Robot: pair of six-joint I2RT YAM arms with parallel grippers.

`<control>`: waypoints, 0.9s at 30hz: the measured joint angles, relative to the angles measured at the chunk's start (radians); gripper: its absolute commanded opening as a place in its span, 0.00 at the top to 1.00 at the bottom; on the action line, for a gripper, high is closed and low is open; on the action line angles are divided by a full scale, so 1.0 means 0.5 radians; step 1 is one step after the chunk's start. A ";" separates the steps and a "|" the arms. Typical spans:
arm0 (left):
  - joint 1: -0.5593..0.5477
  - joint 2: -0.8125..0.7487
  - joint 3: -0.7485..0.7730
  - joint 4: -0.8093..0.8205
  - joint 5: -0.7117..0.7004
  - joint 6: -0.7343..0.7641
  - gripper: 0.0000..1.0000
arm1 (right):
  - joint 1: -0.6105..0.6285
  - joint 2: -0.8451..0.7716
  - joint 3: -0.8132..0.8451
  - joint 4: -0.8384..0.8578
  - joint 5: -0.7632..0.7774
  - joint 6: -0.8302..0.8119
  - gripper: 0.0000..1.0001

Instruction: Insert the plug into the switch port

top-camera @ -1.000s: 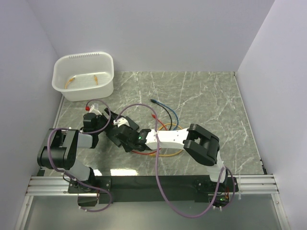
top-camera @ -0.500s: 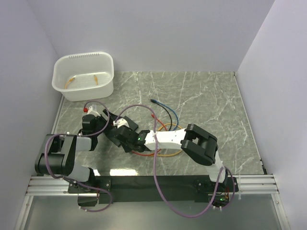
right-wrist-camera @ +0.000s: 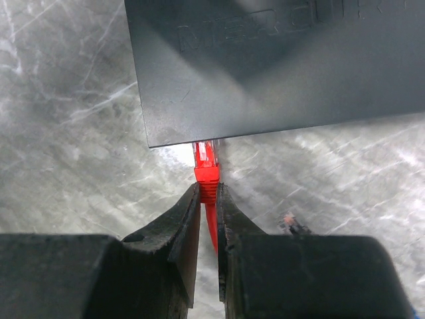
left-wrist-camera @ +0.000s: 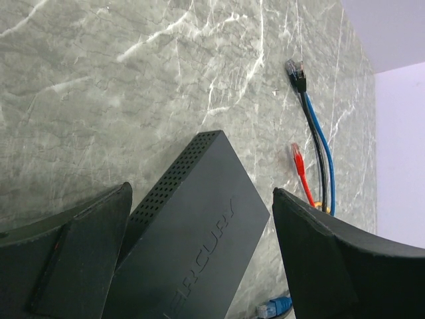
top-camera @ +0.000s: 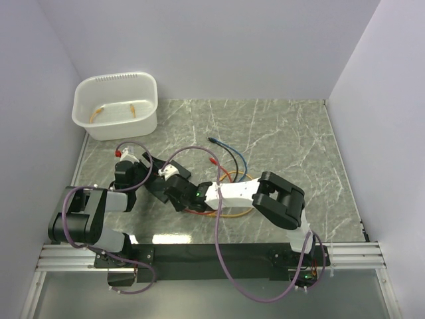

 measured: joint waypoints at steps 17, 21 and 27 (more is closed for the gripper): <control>-0.111 0.044 -0.014 0.136 -0.187 0.034 0.07 | -0.114 0.008 0.050 -0.059 -0.183 -0.093 1.00; -0.151 0.044 -0.014 0.143 -0.253 0.052 0.07 | -0.134 0.008 0.050 -0.056 -0.225 -0.112 1.00; -0.209 0.058 -0.047 0.240 -0.340 0.051 0.07 | -0.160 0.008 0.050 -0.049 -0.251 -0.131 1.00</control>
